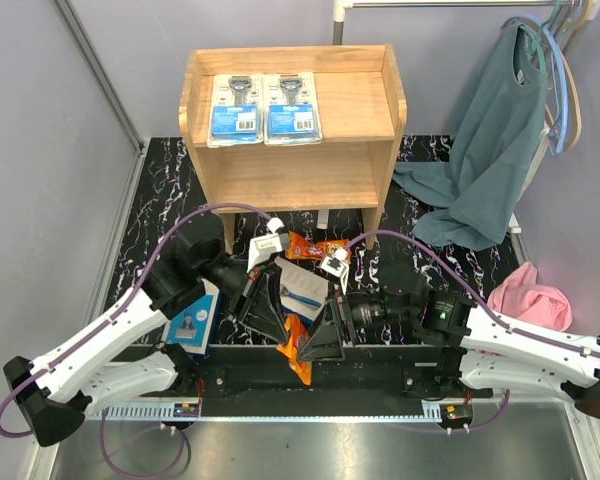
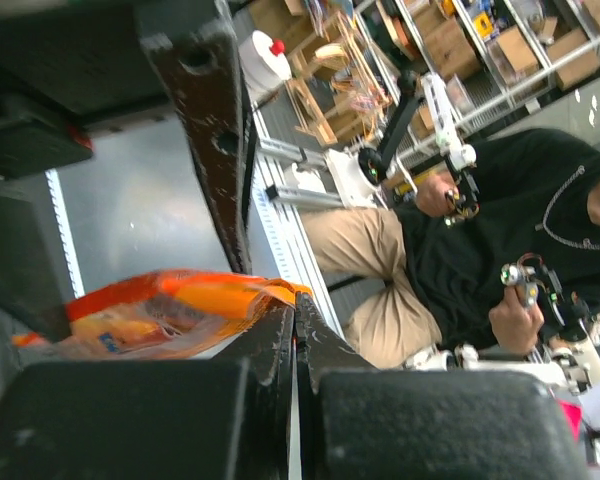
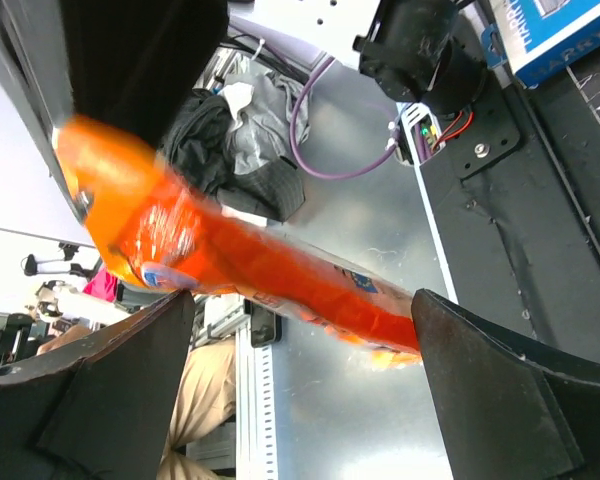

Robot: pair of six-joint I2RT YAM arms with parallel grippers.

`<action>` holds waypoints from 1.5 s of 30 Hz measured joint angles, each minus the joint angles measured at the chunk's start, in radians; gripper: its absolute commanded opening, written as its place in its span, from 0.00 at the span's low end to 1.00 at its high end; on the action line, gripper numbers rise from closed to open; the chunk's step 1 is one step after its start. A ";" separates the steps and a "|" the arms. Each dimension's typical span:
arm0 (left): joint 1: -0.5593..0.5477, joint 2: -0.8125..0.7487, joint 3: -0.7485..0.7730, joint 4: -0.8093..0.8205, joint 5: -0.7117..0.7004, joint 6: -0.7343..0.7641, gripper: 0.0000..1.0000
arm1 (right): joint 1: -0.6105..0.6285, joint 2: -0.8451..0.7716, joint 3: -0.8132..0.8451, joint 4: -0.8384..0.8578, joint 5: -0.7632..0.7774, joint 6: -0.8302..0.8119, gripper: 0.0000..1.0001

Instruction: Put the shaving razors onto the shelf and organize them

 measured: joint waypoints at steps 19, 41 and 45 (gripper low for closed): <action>0.138 0.035 -0.108 0.402 -0.043 -0.274 0.00 | 0.011 -0.070 -0.098 0.111 0.044 0.066 0.58; 0.141 0.069 -0.214 0.416 -0.199 -0.263 0.91 | 0.017 -0.234 -0.194 0.124 0.225 0.128 0.00; 0.141 0.060 -0.175 0.215 -0.287 -0.143 0.95 | 0.017 -0.229 -0.194 0.114 0.247 0.129 0.00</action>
